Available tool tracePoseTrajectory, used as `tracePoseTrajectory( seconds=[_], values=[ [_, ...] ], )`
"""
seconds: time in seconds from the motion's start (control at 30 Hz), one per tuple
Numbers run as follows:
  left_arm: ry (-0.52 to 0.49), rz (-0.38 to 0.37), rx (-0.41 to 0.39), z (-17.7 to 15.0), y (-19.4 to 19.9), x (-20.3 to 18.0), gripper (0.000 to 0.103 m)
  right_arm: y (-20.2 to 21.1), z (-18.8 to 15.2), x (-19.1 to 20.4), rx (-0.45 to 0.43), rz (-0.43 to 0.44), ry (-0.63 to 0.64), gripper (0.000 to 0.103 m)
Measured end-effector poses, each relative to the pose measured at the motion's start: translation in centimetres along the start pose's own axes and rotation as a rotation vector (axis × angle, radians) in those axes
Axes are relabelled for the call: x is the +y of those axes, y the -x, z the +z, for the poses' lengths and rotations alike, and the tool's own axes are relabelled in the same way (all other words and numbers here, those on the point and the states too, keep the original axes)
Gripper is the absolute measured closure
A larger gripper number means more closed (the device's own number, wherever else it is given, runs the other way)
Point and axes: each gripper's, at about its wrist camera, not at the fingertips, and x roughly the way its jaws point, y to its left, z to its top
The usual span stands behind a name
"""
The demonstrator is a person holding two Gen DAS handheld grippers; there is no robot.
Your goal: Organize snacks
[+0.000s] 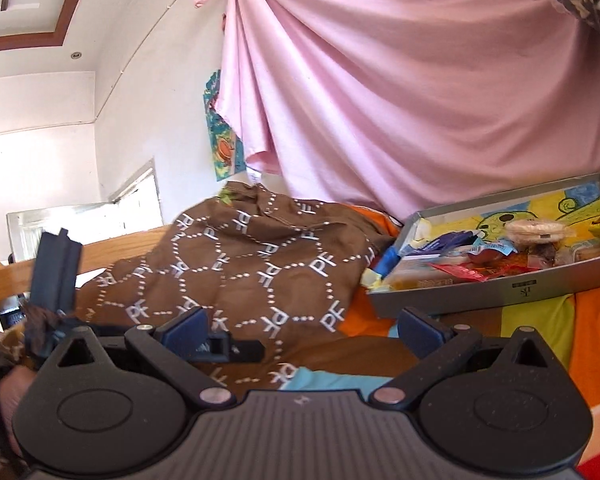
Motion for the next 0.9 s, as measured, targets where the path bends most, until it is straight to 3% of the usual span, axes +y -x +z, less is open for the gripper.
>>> tracePoseTrajectory(
  seconds=[0.13, 0.43, 0.57, 0.9],
  values=[
    [-0.005, -0.030, 0.013, -0.7, 1.3, 0.0, 0.005, 2.1, 0.8, 1.0, -0.011, -0.067, -0.008, 0.000],
    [-0.059, -0.093, 0.008, -1.1, 2.9, -2.9, 0.005, 4.8, 2.0, -0.5, 0.031, -0.429, 0.021, 0.000],
    [-0.070, -0.103, -0.015, -1.3, 3.7, -4.2, 0.004, 5.9, 2.2, -1.3, 0.065, -0.493, 0.020, 0.000],
    [-0.169, -0.027, -0.019, -2.5, 5.9, -5.1, 0.001, 7.6, 1.1, -1.3, 0.152, -0.594, 0.049, 0.000]
  ],
)
